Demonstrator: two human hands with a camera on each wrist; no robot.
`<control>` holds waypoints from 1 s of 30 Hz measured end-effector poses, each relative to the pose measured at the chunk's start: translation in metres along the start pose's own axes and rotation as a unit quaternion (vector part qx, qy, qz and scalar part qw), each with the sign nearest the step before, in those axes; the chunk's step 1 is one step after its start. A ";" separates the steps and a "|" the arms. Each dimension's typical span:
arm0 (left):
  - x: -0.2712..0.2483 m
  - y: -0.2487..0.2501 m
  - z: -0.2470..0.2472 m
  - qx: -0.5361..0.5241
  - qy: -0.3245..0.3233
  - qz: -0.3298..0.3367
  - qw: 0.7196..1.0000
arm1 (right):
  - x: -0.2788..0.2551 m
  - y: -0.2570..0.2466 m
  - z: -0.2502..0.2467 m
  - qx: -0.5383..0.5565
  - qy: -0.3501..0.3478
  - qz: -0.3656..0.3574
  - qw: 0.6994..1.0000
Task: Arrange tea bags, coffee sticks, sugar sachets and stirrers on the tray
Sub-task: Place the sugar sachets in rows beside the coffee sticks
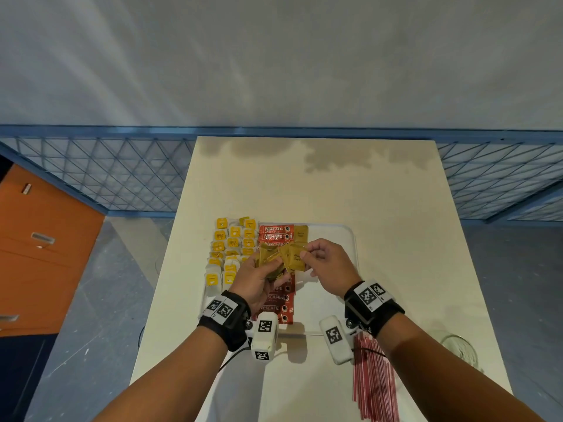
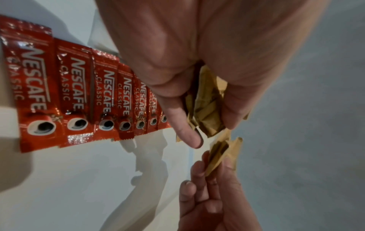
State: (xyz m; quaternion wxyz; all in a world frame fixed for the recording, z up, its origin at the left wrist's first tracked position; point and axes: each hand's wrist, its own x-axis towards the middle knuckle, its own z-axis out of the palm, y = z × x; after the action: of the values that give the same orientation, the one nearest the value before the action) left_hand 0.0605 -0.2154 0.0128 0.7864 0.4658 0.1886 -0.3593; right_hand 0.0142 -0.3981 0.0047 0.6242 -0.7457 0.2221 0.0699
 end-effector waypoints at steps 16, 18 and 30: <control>0.019 0.006 -0.007 0.030 0.051 0.010 0.998 | 0.048 0.008 -0.019 -0.106 0.075 -0.014 0.991; 0.020 0.008 -0.009 0.027 0.055 0.010 0.998 | 0.062 0.012 -0.026 -0.141 0.106 -0.002 0.984; 0.027 0.007 -0.023 0.028 0.060 0.013 0.998 | 0.098 0.037 -0.026 -0.197 0.142 0.073 0.967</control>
State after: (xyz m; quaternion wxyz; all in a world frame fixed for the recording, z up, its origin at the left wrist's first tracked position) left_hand 0.0846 -0.2033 -0.0114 0.7649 0.5105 0.2195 -0.3257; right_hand 0.0819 -0.4517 -0.0609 0.4206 -0.8378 0.3444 0.0507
